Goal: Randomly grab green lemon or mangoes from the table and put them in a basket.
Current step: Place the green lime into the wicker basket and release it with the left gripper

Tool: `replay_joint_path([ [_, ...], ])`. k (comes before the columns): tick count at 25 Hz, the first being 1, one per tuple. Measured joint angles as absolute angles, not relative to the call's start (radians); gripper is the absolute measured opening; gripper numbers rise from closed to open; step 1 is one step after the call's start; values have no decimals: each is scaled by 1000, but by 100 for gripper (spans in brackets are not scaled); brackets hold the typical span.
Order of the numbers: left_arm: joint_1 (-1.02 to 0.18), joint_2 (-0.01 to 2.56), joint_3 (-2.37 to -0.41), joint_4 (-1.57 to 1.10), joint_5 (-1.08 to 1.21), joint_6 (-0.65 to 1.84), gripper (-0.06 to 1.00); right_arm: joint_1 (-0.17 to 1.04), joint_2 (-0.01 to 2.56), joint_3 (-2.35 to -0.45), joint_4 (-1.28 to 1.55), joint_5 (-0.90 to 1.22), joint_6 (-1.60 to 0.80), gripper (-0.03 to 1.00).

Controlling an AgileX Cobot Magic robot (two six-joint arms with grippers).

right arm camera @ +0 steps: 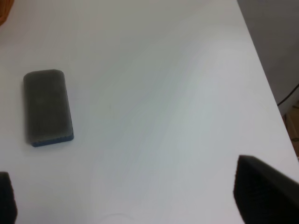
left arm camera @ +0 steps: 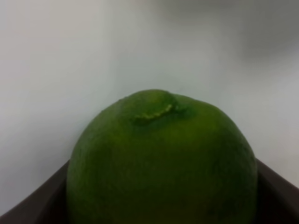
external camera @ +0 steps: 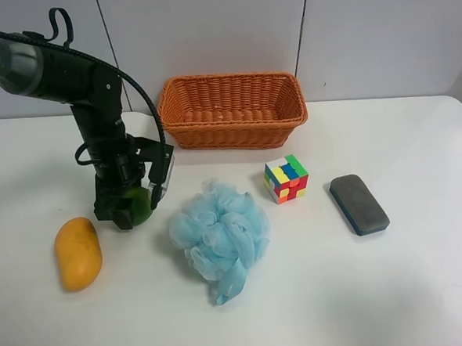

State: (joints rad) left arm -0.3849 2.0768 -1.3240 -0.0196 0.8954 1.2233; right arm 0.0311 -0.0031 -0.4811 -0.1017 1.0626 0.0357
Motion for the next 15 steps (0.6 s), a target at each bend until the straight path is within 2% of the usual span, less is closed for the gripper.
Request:
replay_joint_path([
  [8,-385,1935,-1357,-16,879,1222,62,31,-3,-481,-102,1063,36,92],
  [15,-385,1846,-1529,-16,801,1225,62,31,-3,-481,-102,1063,36,92],
])
